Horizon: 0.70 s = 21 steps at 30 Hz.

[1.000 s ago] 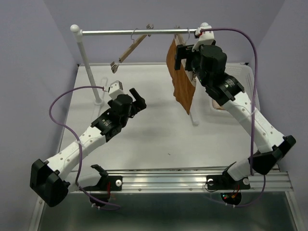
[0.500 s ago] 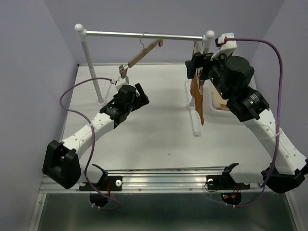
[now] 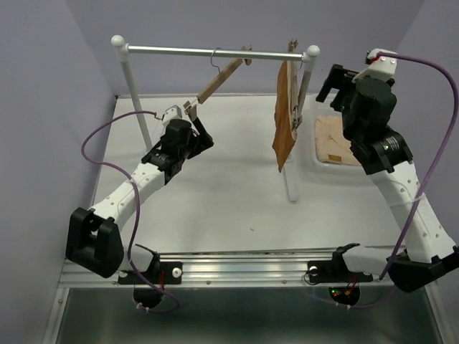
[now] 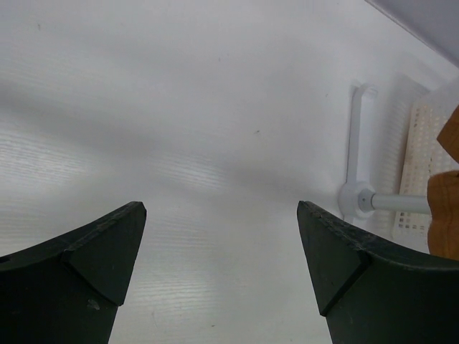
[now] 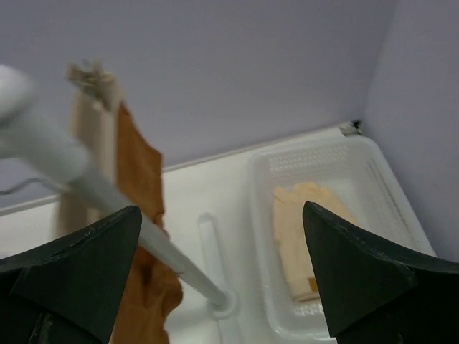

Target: Clip the underwear to the hanger

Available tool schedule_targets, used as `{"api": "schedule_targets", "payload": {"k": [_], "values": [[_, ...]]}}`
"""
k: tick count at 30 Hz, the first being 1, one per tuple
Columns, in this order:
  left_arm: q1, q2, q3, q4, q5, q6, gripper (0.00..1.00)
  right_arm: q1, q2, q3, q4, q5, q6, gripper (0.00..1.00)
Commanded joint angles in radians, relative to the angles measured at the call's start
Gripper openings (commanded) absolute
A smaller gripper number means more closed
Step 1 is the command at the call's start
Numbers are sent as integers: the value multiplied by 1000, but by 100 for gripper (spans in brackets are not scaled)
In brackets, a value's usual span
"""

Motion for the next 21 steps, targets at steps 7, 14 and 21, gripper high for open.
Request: {"api": "schedule_targets", "payload": {"k": [7, 14, 21], "values": [[58, -154, -76, -13, -49, 42, 99, -461, -74, -435, -110, -221, 316, 100], [77, -229, -147, -41, -133, 13, 99, -461, -106, -666, -65, -177, 412, 100], [89, -258, -172, -61, -167, -10, 99, -461, -161, -717, 4, -158, 412, 100]]}}
